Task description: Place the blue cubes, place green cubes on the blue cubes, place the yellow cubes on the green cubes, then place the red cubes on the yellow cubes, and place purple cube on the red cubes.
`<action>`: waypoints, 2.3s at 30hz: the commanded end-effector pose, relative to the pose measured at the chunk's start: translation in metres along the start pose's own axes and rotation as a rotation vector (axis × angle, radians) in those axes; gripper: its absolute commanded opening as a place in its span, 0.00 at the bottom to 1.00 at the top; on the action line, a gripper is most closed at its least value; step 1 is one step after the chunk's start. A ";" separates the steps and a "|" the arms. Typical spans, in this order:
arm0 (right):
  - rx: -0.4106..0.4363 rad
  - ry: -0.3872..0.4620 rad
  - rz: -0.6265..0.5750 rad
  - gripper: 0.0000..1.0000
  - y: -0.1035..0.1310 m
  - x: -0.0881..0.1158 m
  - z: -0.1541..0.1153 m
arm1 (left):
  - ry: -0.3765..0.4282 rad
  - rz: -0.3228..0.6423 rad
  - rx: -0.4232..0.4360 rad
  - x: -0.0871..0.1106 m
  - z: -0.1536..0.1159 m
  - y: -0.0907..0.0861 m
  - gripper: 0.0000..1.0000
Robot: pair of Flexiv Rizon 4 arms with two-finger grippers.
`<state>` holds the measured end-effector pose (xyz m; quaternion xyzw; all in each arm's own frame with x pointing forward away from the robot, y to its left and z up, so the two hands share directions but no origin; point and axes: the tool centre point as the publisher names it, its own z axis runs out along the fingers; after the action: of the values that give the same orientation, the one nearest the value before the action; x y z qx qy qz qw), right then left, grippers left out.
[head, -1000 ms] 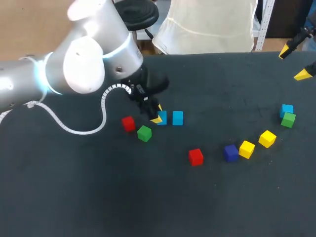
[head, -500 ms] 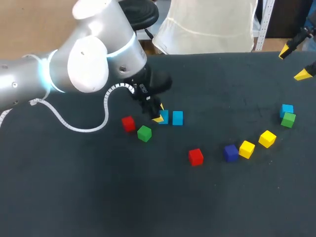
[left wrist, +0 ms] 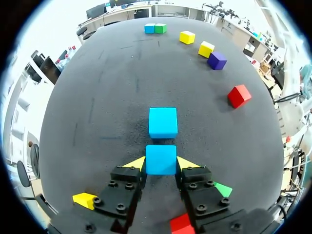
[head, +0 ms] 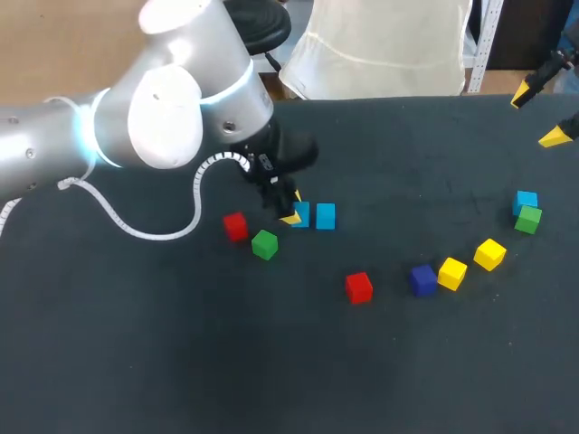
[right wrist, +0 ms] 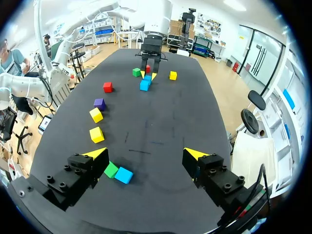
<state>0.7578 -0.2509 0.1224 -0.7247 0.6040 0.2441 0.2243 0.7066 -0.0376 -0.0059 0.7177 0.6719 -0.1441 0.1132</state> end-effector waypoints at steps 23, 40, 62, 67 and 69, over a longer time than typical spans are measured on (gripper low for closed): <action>0.001 -0.001 -0.001 1.00 0.000 0.000 0.000 | 0.003 0.008 0.001 0.003 0.000 -0.001 0.24; 0.001 -0.001 -0.001 1.00 0.000 0.000 0.000 | 0.010 0.001 0.010 0.001 -0.001 -0.004 0.75; 0.001 -0.001 -0.001 1.00 0.000 0.000 0.000 | 0.006 -0.008 0.017 0.005 -0.002 -0.010 0.47; 0.001 -0.001 -0.001 1.00 0.000 0.000 0.000 | 0.008 -0.007 0.020 0.005 -0.002 -0.010 0.48; 0.001 -0.001 -0.001 1.00 0.000 0.000 0.000 | 0.012 -0.009 0.021 0.005 -0.002 -0.010 0.76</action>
<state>0.7578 -0.2509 0.1224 -0.7247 0.6040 0.2441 0.2243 0.6969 -0.0317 -0.0058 0.7163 0.6742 -0.1480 0.1023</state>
